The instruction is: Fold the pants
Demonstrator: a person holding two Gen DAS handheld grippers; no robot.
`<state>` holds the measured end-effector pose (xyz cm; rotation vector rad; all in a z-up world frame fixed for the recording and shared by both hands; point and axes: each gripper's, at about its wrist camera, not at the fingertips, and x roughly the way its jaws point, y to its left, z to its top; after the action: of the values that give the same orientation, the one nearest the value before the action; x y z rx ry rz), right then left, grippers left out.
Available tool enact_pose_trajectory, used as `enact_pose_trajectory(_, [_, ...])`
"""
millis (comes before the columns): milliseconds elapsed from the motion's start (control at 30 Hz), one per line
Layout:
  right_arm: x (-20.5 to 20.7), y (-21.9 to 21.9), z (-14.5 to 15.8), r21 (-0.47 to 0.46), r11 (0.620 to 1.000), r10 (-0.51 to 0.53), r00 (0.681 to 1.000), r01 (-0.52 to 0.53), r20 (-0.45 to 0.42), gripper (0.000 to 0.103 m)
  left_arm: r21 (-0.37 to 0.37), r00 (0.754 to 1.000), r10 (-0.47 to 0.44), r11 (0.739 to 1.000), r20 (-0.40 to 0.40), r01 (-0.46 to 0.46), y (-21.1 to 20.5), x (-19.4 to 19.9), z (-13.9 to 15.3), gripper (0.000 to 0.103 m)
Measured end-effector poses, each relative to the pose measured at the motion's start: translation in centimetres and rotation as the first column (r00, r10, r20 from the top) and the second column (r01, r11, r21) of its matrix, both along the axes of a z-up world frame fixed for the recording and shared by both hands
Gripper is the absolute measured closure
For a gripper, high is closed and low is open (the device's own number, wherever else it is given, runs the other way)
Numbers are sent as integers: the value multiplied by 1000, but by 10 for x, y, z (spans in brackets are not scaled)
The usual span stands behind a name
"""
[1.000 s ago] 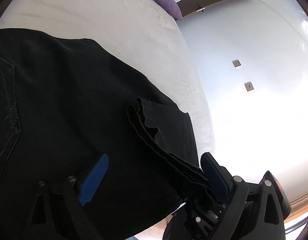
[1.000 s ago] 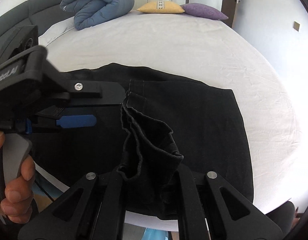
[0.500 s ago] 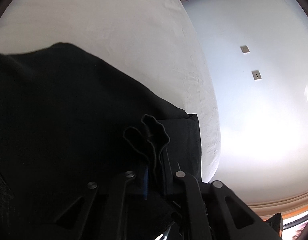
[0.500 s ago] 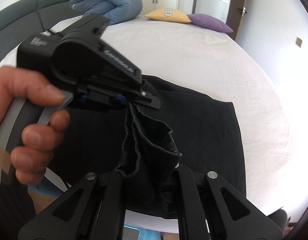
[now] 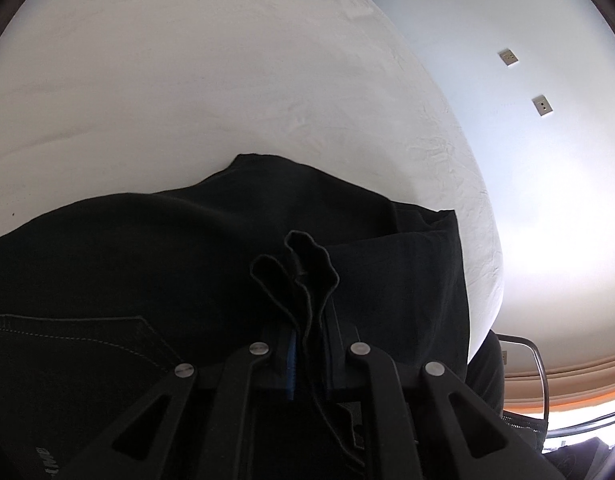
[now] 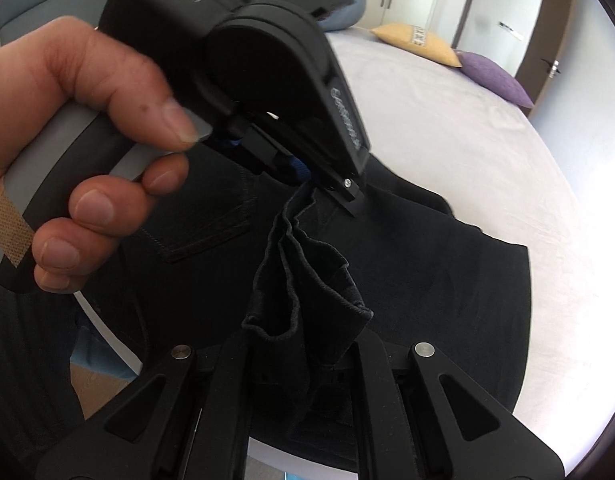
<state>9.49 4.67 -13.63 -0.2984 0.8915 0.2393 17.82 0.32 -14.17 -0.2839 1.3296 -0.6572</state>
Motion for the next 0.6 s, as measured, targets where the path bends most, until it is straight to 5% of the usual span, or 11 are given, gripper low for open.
enact_pose_trajectory(367, [-3, 32, -24, -38, 997, 58, 997, -60, -60, 94, 24, 1000, 24, 999, 1, -24, 27, -7, -12, 89])
enact_pose_trajectory(467, [4, 25, -33, 25, 1000, 20, 994, -17, -112, 93, 53, 999, 12, 999, 30, -14, 20, -10, -10, 85])
enact_pose_trajectory(600, [-8, -6, -22, 239, 971, 63, 968, -3, -242, 71, 197, 984, 14, 979, 177, -49, 18, -22, 15, 43])
